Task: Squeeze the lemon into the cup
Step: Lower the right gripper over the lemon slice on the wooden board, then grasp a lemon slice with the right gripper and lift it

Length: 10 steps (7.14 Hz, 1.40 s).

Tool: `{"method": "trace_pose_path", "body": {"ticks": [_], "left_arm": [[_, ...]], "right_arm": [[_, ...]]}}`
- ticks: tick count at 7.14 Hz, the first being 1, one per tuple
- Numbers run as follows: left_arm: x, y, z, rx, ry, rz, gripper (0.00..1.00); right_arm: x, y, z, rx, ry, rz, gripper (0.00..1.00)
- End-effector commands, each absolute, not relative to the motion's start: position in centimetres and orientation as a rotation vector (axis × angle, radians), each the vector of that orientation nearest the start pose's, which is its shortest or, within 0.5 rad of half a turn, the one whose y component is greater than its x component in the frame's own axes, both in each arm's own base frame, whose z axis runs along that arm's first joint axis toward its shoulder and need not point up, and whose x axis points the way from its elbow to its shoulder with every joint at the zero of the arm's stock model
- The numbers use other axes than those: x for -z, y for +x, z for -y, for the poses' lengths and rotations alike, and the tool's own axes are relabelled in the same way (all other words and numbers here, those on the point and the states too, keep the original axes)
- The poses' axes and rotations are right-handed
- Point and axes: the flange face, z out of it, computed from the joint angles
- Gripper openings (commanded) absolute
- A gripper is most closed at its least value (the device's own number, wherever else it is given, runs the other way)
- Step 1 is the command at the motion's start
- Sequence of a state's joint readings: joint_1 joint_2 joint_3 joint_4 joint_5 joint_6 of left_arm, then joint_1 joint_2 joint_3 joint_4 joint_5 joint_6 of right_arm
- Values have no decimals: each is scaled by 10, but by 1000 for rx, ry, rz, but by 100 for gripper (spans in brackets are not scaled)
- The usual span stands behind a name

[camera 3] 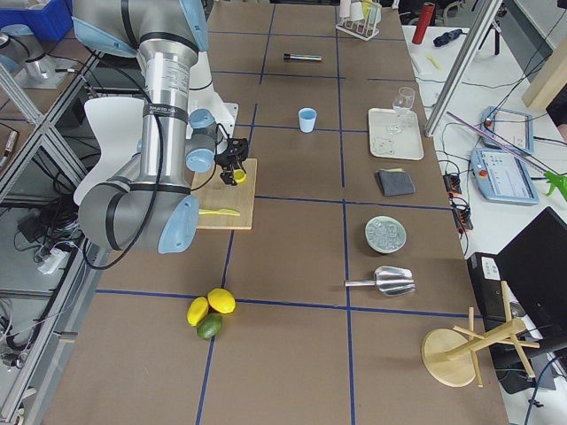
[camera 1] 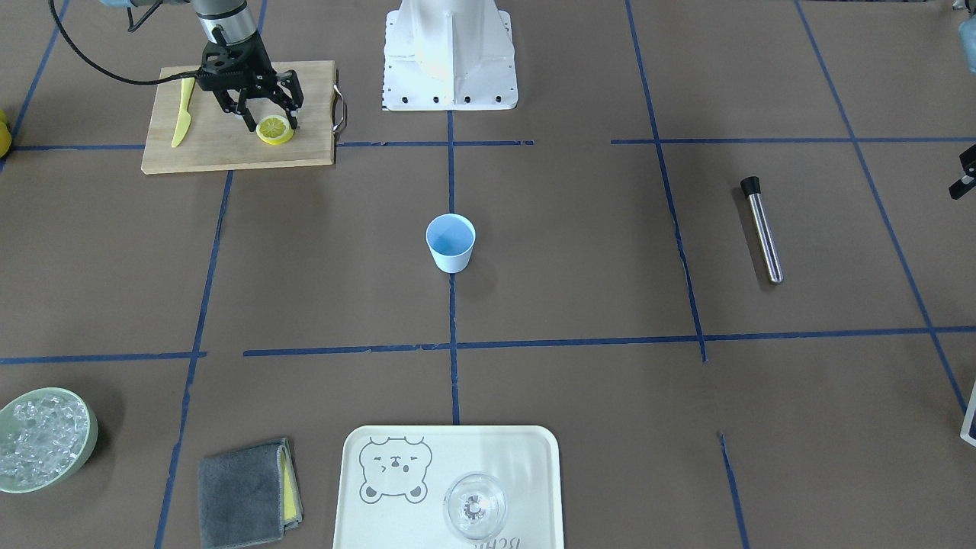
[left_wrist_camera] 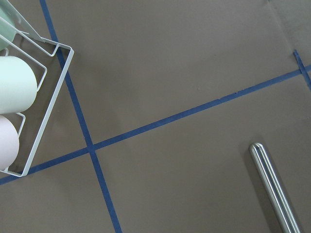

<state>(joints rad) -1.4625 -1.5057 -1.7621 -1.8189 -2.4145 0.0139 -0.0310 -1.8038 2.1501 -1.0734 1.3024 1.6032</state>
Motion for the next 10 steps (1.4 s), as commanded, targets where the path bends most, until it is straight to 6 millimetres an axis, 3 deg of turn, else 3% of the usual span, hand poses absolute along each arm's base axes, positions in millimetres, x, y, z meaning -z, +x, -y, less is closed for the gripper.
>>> {"method": "trace_pose_path", "body": {"ticks": [1, 4, 10], "left_arm": [[-564, -7, 480, -271, 310, -851, 100], [-566, -8, 480, -269, 306, -851, 100], [-562, -8, 480, -269, 314, -851, 100]], "right_arm": [[-429, -410, 155, -133, 233, 850, 25], [-428, -403, 165, -159, 245, 847, 20], [-425, -388, 170, -173, 257, 848, 23]]}}
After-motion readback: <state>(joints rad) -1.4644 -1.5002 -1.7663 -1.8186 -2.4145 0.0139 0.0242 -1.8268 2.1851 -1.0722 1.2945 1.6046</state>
